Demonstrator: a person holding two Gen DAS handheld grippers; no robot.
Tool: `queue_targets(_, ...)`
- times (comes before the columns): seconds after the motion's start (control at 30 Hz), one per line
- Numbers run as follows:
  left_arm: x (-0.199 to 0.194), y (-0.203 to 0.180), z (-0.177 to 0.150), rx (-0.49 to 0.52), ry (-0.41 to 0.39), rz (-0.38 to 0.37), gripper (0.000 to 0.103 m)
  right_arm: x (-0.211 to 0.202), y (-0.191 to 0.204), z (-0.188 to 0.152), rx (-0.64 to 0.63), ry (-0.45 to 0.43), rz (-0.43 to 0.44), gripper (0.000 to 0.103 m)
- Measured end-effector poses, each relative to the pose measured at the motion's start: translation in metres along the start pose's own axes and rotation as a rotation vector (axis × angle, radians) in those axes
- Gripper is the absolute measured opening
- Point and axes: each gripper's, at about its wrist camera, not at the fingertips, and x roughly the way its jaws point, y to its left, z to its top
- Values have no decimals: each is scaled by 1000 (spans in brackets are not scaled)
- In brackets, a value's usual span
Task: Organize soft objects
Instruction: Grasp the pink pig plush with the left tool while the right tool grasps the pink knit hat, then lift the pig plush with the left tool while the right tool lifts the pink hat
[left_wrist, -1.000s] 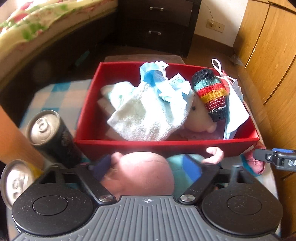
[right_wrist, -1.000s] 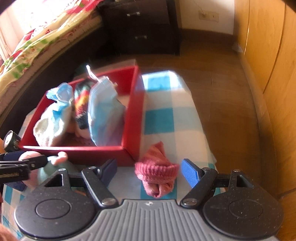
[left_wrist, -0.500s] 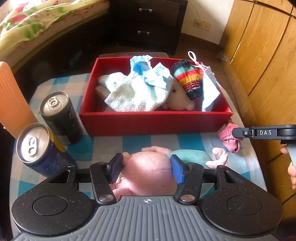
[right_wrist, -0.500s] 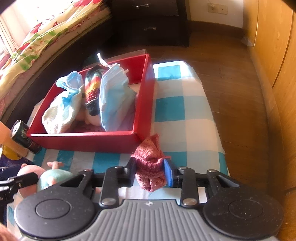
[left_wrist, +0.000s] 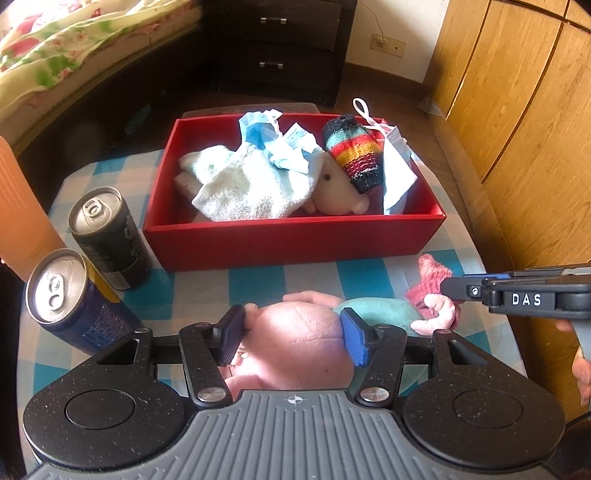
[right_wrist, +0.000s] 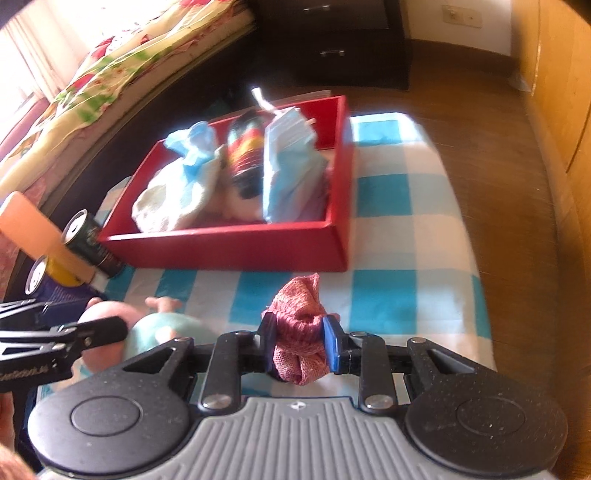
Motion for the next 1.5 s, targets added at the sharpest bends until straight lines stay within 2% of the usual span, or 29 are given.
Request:
queue_targets(0.4,-8,-8,-2,43,-20,18,56,-8,13,-15,-36,0,26,5)
queue_targets(0.67,-24,-13,7,62,-86,41,56,-22,25,-8,-52,-53,62,5)
queue_targets(0.87,-34,-14,15,57,-128,44,55,-36,32,-1,-61,-106,88,0)
queue_targets(0.9,-35,-14,16,55,-132,42,53,-37,34,0,-62,-115,93,0)
queue_targets(1.0,-37,-14,19,49,-132,24,21,-39,37,2,-69,-124,106,0)
queue_targets(1.17,-35,-8,16,62,-139,52,32,-31,31,1,-73,-88,97,0)
queue_targets(1.2,-32,-6,14,60,-126,41,43,-28,27,0,-66,-78,89,0)
queue_targets(1.23,-28,-5,12,59,-115,30,56,-25,23,-1,-55,-70,76,24)
queue_targets(1.3,-22,-5,10,41,-120,42,72,-18,20,-4,-69,-58,33,53)
queue_targets(1.37,-16,-6,10,47,-126,64,80,-11,22,-4,-101,-56,-43,54)
queue_targets(1.43,-9,-8,8,66,-123,91,81,-8,18,-2,-93,-75,-77,54)
queue_targets(1.5,-4,-9,3,83,-84,89,81,-4,11,4,-121,-75,-116,58)
